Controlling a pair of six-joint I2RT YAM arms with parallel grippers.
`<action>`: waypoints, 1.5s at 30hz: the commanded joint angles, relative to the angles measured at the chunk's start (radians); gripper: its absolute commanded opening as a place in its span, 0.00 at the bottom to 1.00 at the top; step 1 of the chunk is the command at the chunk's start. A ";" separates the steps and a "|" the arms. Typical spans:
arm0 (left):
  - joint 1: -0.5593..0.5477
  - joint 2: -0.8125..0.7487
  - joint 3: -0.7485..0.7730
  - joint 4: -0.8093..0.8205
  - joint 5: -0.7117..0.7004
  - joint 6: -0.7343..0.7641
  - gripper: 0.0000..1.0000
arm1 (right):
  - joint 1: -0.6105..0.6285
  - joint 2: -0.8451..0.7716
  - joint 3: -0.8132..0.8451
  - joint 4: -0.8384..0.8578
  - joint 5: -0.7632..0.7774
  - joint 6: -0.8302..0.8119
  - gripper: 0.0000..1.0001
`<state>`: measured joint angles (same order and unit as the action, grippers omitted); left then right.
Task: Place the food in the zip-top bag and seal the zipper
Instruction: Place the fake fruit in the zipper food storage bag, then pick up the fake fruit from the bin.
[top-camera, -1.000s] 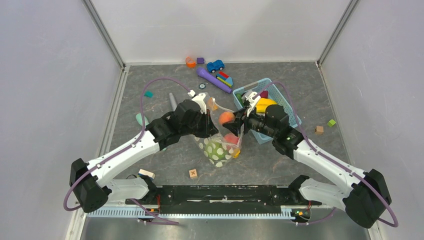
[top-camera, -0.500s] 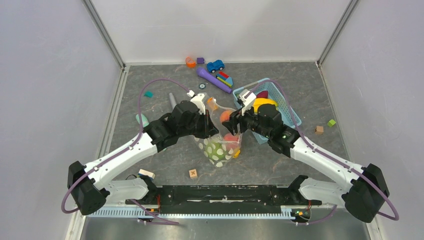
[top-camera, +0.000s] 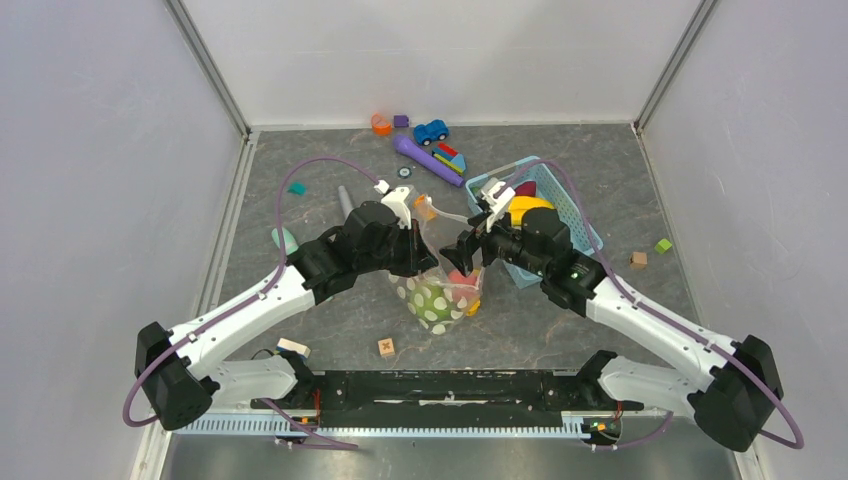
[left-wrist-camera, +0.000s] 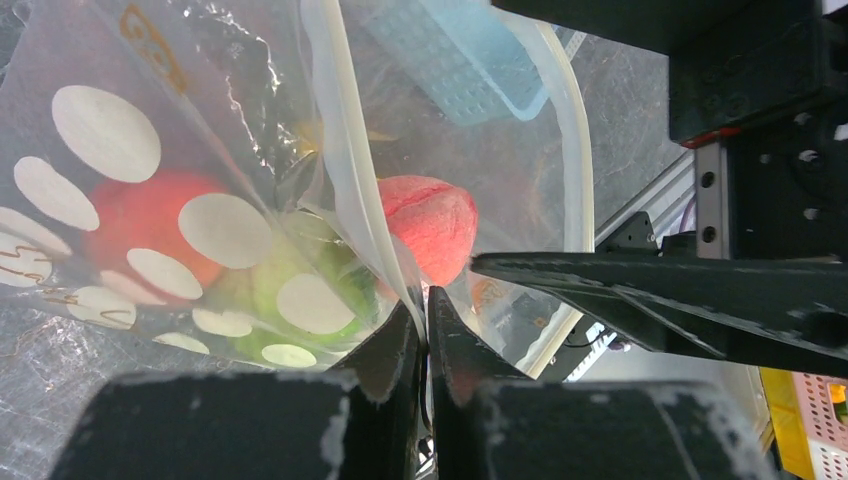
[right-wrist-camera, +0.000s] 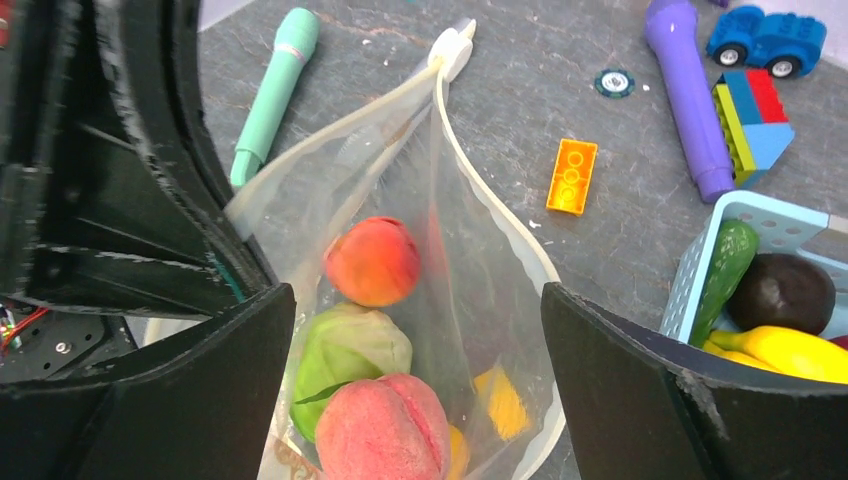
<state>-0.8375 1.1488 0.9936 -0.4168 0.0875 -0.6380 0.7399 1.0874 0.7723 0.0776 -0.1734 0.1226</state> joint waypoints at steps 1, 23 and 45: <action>0.000 -0.022 0.000 0.029 -0.003 0.034 0.11 | 0.006 -0.070 0.052 0.039 -0.019 -0.025 0.98; 0.000 -0.022 -0.023 0.042 -0.017 0.050 0.11 | -0.199 -0.075 0.102 -0.182 0.437 0.005 0.98; 0.000 -0.006 -0.029 0.055 0.012 0.088 0.12 | -0.358 0.487 0.507 -0.610 0.088 -1.229 0.97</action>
<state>-0.8375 1.1450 0.9634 -0.3943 0.0879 -0.5961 0.4076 1.5108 1.1713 -0.3820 0.0162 -0.9512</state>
